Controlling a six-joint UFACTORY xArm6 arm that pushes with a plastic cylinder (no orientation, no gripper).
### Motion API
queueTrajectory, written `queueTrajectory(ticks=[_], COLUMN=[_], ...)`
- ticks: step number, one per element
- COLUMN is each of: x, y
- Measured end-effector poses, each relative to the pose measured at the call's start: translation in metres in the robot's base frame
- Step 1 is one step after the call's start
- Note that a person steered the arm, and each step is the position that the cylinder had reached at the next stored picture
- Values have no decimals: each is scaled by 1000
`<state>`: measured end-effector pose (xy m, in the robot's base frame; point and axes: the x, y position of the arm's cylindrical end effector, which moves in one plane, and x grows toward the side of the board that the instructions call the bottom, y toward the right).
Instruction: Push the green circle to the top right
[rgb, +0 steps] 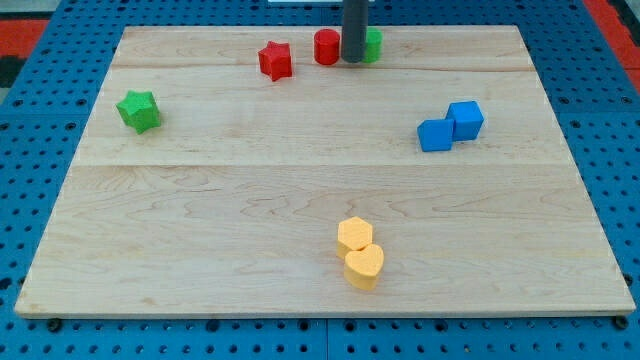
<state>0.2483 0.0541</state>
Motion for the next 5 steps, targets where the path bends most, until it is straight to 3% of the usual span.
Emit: queueTrajectory(ticks=[2, 5], x=[-19, -55], y=[25, -19])
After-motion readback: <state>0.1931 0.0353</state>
